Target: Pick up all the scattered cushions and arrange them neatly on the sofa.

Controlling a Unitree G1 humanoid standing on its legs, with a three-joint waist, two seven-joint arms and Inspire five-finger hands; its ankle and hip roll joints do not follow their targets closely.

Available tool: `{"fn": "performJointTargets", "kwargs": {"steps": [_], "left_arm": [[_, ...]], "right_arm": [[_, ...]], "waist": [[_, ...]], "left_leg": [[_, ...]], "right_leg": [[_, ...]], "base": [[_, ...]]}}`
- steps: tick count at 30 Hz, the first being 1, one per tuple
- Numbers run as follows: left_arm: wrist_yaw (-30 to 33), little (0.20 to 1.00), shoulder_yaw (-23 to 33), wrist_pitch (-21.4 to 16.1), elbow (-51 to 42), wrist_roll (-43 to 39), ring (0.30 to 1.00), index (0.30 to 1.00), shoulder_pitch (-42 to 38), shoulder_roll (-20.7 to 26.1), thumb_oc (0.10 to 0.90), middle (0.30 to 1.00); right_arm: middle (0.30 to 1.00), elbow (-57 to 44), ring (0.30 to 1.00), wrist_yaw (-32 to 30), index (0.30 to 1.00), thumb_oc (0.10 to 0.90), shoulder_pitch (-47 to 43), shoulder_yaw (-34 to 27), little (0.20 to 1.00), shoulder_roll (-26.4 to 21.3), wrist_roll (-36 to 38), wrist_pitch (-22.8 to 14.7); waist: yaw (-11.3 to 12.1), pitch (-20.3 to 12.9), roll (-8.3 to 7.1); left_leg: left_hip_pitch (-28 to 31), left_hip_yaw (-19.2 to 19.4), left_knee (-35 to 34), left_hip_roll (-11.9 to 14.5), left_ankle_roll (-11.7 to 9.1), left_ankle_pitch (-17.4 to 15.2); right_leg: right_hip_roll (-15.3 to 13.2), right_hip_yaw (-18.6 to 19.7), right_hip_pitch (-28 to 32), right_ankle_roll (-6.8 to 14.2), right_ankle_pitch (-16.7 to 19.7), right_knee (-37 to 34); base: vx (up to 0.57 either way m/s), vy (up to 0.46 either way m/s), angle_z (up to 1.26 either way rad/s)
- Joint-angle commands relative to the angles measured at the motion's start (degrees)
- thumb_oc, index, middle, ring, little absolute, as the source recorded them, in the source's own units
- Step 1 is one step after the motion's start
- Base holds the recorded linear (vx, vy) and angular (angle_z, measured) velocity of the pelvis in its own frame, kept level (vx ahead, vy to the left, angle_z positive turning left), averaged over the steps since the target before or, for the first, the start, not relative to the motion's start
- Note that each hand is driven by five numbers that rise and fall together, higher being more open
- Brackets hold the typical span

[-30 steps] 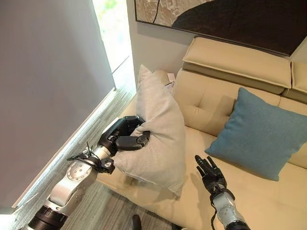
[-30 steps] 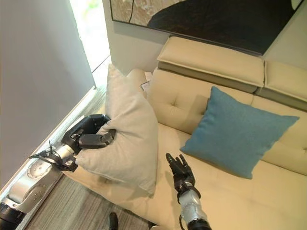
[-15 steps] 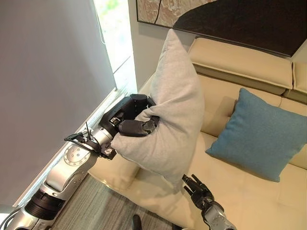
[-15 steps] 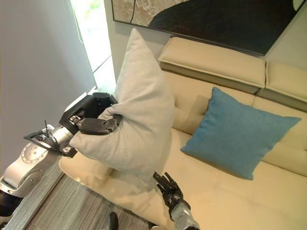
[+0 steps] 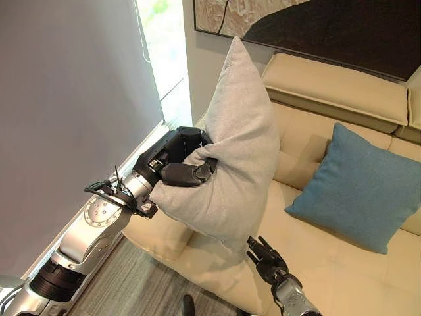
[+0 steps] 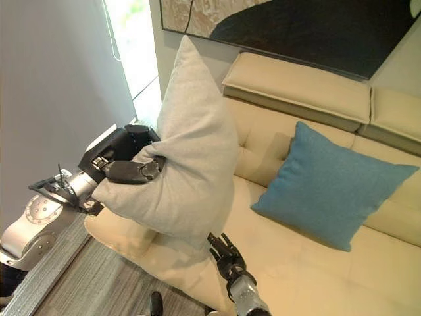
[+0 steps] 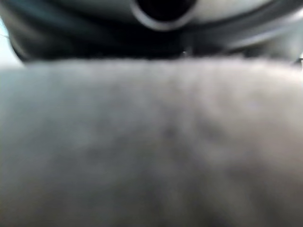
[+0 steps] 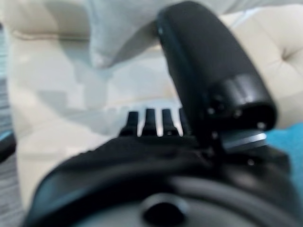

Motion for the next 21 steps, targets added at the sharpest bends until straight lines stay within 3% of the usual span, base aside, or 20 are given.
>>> {"fn": "performJointTargets", "kwargs": {"steps": [1, 3, 11, 21], "left_arm": [[0.51, 0.3, 7.86, -17.61, -9.97, -6.83, 0.3, 0.3, -15.31, -3.69, 0.4, 0.3], [0.32, 0.3, 8.47, -17.71, -10.3, -7.25, 0.3, 0.3, -15.42, -3.02, 0.4, 0.3], [0.14, 0.3, 8.17, -17.76, -11.19, -7.01, 0.3, 0.3, -15.46, -3.06, 0.4, 0.3], [-0.35, 0.3, 8.09, -17.76, -11.46, -7.93, 0.3, 0.3, -13.93, -5.51, 0.4, 0.3]], "right_arm": [[0.9, -6.53, 0.9, 2.11, 0.9, 0.8, -5.49, -2.84, 0.9, -1.19, 3.64, -5.6], [0.9, -7.31, 0.9, 1.35, 0.9, 0.8, -6.12, -4.91, 0.9, -1.5, 5.48, -7.17], [0.9, -6.21, 0.9, 2.12, 0.9, 0.8, -7.11, -5.6, 0.9, 0.36, 9.96, -7.39], [0.9, -13.9, 0.9, 6.77, 0.9, 0.8, -7.47, 0.31, 0.9, 2.87, 13.47, -6.42]], "waist": [[0.02, -6.51, 0.39], [0.02, -6.69, 0.48], [0.11, -7.07, 0.98], [0.36, -7.0, 1.42]], "left_leg": [[4.69, 3.25, 0.16, 0.43, -3.19, -9.46], [4.94, 3.42, 0.16, 0.6, -3.12, -9.65], [5.44, 3.69, 0.16, 0.67, -3.12, -9.92], [5.48, 3.54, 0.16, 0.51, -3.2, -9.55]], "right_leg": [[-2.59, -3.52, 2.07, 4.85, -2.98, 0.29], [-2.6, -3.45, 2.05, 4.9, -3.02, 0.29], [-2.61, -3.29, 2.38, 4.86, -3.25, 0.29], [-2.53, -3.34, 2.57, 4.6, -3.26, 0.29]], "base": [[0.01, -0.009, 0.05], [0.01, -0.007, 0.02], [0.0, 0.0, 0.0], [0.0, 0.0, 0.0]]}}
